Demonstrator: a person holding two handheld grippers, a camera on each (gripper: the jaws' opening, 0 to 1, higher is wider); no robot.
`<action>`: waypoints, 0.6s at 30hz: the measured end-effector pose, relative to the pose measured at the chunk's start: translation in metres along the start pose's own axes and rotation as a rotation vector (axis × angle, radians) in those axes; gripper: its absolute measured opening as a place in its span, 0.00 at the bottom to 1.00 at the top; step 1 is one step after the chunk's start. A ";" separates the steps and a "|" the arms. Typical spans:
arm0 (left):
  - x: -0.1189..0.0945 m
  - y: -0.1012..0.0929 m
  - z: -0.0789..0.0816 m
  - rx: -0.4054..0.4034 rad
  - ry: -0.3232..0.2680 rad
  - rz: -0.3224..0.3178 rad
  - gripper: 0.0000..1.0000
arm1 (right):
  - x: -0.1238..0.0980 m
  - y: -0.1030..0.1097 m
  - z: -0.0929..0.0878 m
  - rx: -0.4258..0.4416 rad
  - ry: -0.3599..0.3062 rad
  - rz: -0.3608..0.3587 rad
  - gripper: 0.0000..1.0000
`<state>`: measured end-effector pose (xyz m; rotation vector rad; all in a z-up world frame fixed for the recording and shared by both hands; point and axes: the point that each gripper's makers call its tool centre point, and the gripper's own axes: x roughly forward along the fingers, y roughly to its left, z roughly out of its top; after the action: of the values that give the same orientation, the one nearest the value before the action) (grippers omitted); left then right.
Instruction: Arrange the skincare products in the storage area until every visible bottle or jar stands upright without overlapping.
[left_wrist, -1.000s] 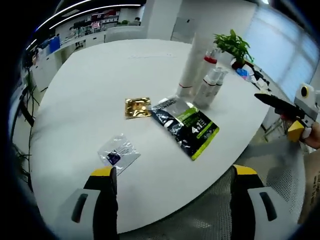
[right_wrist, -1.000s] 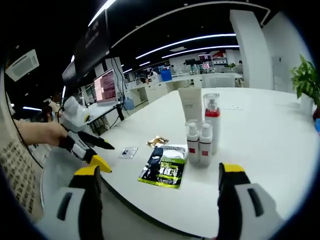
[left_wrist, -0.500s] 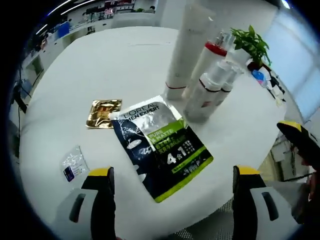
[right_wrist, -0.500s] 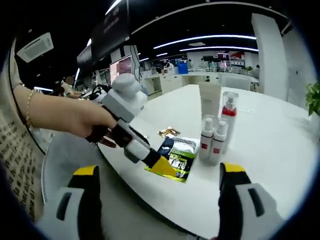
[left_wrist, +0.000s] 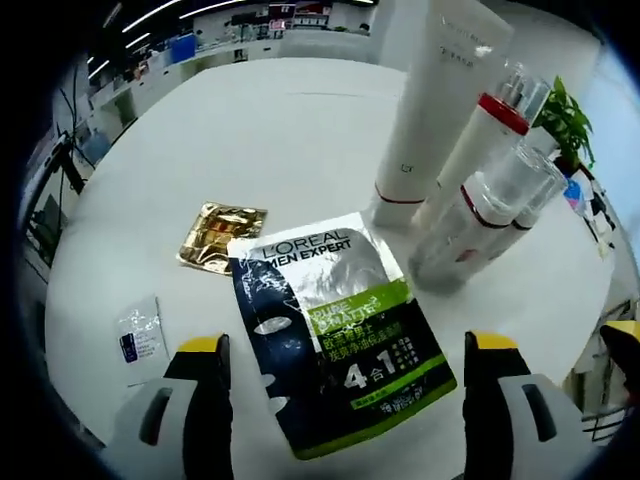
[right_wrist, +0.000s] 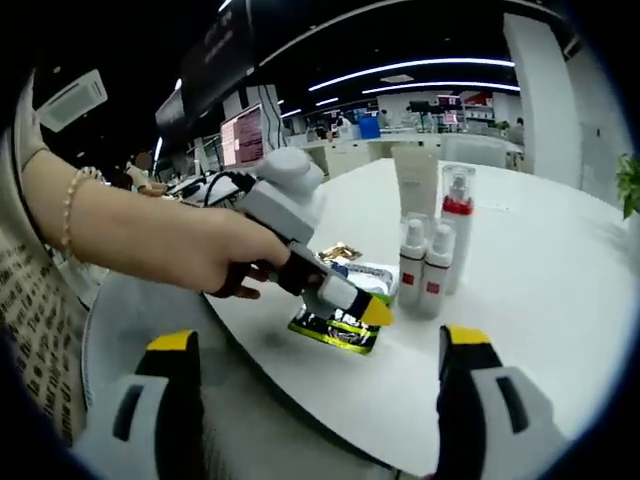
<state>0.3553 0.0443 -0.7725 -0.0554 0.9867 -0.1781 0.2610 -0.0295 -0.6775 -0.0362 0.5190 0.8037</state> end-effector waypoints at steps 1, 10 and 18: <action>0.000 0.001 0.000 0.009 -0.003 0.011 0.93 | 0.000 0.001 0.000 -0.001 0.001 0.003 1.00; 0.002 0.009 0.001 0.098 -0.039 0.075 0.84 | -0.002 0.002 -0.001 0.011 -0.003 0.002 1.00; -0.010 0.031 -0.002 0.097 -0.074 0.076 0.54 | -0.002 -0.001 -0.001 0.012 -0.004 -0.029 0.97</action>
<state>0.3523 0.0768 -0.7692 0.0634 0.9033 -0.1528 0.2603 -0.0320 -0.6775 -0.0312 0.5180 0.7720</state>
